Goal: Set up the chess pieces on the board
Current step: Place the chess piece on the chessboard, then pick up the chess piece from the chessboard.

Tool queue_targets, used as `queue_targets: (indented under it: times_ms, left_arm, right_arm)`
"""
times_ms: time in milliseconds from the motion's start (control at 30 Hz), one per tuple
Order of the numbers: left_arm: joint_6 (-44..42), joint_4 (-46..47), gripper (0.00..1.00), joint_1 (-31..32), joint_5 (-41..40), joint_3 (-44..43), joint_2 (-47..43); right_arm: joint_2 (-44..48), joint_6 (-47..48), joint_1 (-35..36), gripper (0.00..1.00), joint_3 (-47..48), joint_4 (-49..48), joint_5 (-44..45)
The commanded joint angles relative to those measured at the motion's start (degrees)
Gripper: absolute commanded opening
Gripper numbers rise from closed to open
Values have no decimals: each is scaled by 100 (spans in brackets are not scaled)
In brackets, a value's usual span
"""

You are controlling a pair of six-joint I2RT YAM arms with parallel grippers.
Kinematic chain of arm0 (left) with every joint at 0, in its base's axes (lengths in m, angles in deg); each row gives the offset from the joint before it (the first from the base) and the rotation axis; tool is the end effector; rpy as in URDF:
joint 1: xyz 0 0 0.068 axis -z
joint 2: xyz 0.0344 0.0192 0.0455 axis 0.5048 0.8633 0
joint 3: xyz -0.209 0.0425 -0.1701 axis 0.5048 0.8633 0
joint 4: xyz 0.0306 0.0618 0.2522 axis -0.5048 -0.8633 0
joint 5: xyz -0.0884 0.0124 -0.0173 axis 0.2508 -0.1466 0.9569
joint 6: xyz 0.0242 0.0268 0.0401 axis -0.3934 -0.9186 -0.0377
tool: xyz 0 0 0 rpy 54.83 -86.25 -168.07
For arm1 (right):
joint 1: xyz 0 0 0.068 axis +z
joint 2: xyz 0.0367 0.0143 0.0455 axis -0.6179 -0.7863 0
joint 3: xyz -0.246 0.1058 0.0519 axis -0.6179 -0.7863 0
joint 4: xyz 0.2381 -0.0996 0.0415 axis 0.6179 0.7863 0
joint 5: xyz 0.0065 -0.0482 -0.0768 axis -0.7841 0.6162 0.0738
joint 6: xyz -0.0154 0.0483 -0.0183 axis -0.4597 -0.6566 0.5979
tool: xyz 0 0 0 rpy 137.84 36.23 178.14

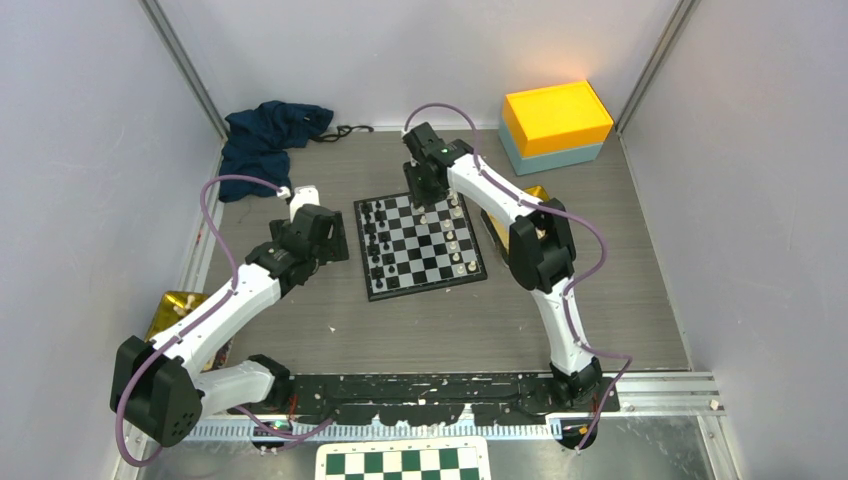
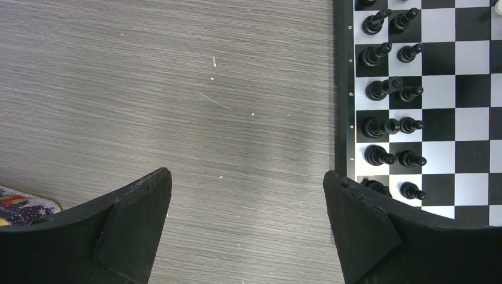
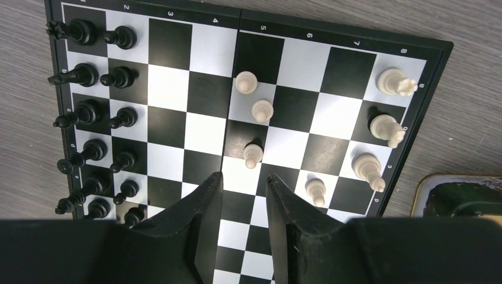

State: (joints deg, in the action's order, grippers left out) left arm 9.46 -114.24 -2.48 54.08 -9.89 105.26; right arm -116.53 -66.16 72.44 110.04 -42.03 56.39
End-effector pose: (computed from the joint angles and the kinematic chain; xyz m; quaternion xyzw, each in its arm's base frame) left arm 0.2141 -0.0938 0.2578 -0.1024 0.8991 0.0289 0.4247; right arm 0.4067 0.2748 0.2414 -0.1672 0.9479 0.0841 0.2577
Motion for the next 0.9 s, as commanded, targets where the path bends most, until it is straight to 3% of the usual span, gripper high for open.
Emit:
queue_targets:
  times_ms: [0,867]
  left_arm:
    - [-68,248,100,-32,-98,-96,-101]
    - [-142,279,100,-29,-159,-99,-106]
  right_arm:
    - [-105,106,0,39,273,68,-91]
    - [-500,71,1,36,165,-115,-234]
